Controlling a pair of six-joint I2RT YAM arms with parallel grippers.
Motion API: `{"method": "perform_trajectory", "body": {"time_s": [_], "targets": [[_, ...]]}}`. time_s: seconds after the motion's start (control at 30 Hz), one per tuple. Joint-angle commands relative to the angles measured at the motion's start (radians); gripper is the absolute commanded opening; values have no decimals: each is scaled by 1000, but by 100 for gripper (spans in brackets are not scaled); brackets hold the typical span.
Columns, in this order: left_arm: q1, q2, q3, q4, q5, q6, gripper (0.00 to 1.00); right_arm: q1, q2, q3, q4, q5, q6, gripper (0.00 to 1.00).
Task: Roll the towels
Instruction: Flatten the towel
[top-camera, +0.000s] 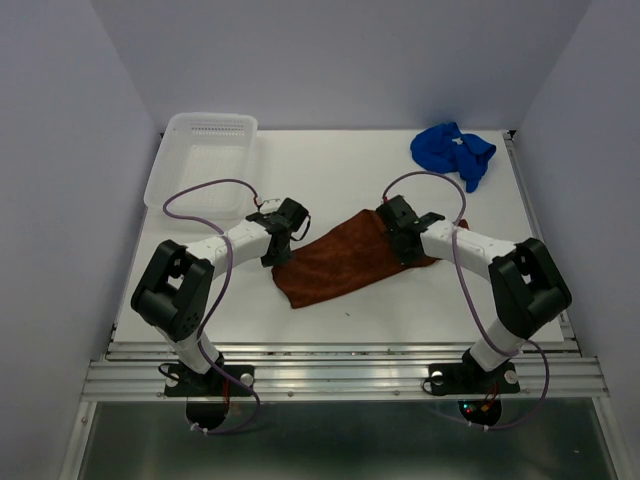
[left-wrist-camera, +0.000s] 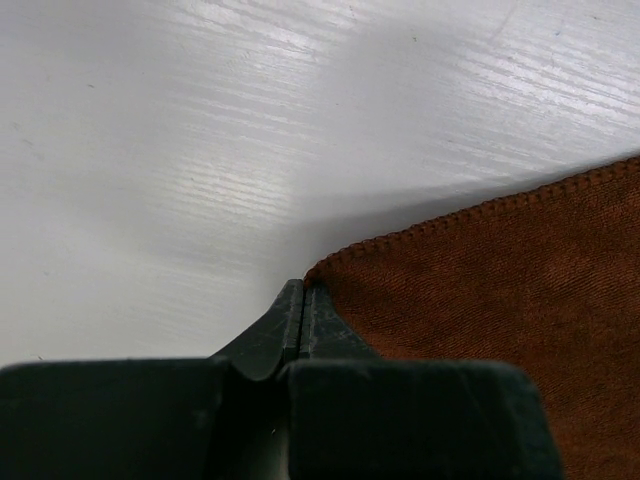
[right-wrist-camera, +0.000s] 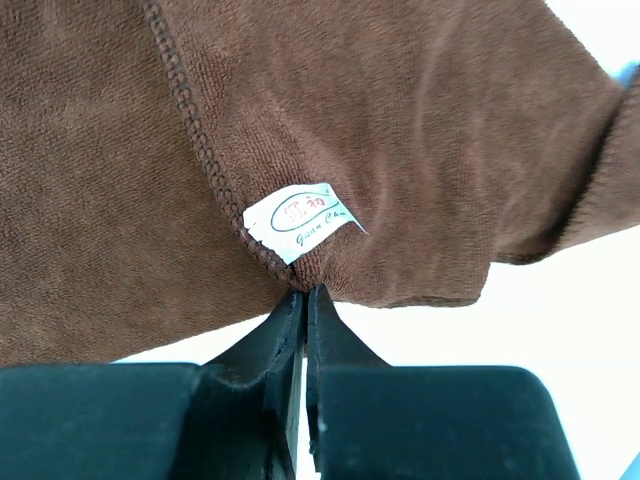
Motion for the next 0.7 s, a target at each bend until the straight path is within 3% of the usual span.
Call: {"method": "perform_trajectory", "body": {"time_s": [0.0,0.23,0.4,0.67], "targets": [[9,-29,35,-29,-55,-13,0,8,-62,43,4,58,12,1],[9,-138,89,-31,-140,-24,0,8,-177,86,14,223,-6,1],[9,-210,182,-41,-200,-16,0,-65,-292,135,48,217,-73,1],[10,-345,319,-152,-351,-4,0,-84,-506,170,79,216,-236,1]]}}
